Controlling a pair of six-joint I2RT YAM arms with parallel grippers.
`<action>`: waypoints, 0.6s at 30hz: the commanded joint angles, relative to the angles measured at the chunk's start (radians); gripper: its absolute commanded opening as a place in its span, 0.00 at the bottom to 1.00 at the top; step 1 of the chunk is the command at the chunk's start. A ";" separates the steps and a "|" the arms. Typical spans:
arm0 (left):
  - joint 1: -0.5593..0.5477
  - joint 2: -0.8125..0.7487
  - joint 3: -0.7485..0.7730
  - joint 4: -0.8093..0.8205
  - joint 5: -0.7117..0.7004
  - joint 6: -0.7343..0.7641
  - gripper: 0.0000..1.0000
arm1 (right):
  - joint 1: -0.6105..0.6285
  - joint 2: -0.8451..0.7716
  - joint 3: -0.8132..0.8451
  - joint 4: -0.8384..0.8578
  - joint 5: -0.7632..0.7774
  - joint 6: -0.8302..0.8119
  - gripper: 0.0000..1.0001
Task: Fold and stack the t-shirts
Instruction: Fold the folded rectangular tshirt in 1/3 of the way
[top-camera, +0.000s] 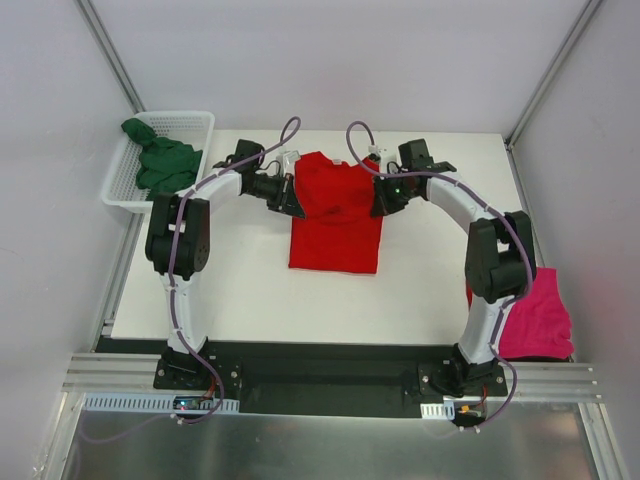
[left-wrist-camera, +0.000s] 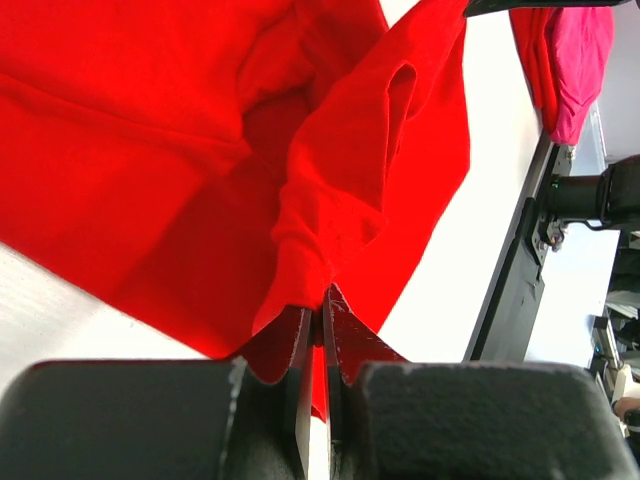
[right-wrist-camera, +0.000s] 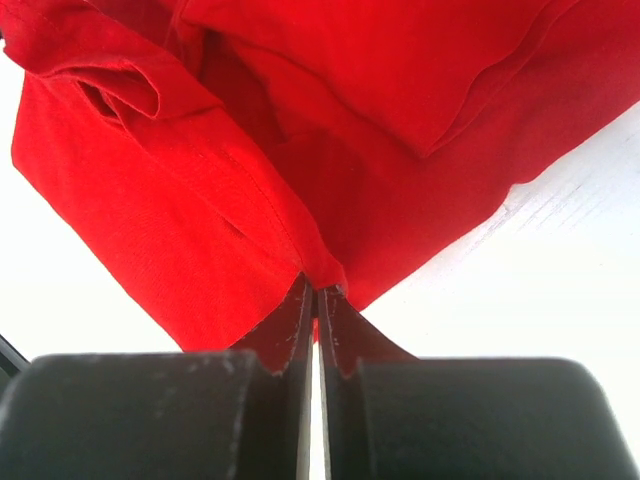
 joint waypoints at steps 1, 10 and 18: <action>0.009 0.010 0.033 0.000 0.011 0.033 0.00 | 0.001 0.005 0.015 0.003 0.007 -0.023 0.01; 0.009 0.015 0.039 -0.001 -0.015 0.005 0.99 | 0.007 0.015 0.018 0.000 0.053 -0.043 0.77; 0.006 -0.071 -0.043 -0.001 0.042 0.020 0.99 | 0.041 -0.065 -0.048 0.016 0.064 -0.029 1.00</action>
